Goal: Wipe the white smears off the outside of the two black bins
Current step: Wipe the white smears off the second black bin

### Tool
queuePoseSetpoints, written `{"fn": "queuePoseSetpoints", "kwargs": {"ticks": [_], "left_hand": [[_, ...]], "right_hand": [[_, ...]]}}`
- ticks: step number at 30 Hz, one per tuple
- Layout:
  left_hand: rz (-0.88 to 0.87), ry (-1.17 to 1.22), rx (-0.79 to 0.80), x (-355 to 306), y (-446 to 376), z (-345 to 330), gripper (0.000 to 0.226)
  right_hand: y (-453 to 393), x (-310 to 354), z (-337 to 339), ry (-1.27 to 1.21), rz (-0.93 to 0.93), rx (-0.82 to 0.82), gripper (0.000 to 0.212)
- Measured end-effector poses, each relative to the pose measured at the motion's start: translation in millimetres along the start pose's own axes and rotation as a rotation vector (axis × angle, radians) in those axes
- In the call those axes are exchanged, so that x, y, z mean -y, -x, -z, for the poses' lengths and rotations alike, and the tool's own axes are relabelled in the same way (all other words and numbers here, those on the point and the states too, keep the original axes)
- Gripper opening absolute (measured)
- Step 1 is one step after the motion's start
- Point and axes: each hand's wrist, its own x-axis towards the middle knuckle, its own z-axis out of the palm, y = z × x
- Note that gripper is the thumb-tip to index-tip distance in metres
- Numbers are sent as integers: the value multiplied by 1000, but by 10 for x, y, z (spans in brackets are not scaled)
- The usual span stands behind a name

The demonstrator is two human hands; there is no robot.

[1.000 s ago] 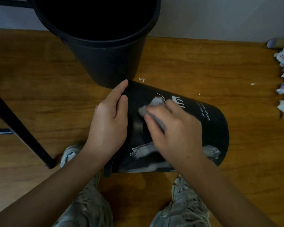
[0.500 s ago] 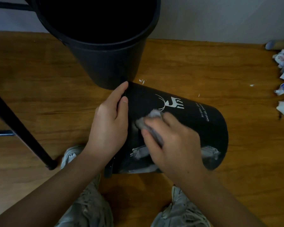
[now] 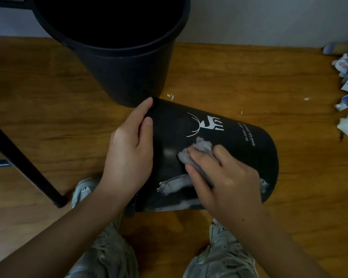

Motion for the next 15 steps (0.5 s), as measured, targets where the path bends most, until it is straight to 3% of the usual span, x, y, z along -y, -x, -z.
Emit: {"fn": "queuePoseSetpoints", "kwargs": {"ticks": [7, 15], "left_hand": [[-26, -28, 7, 3, 99, -5, 41], [-13, 1, -3, 7, 34, -9, 39]], "right_hand": [[-564, -124, -70, 73, -192, -3, 19], [17, -123, 6, -60, -79, -26, 23]]}}
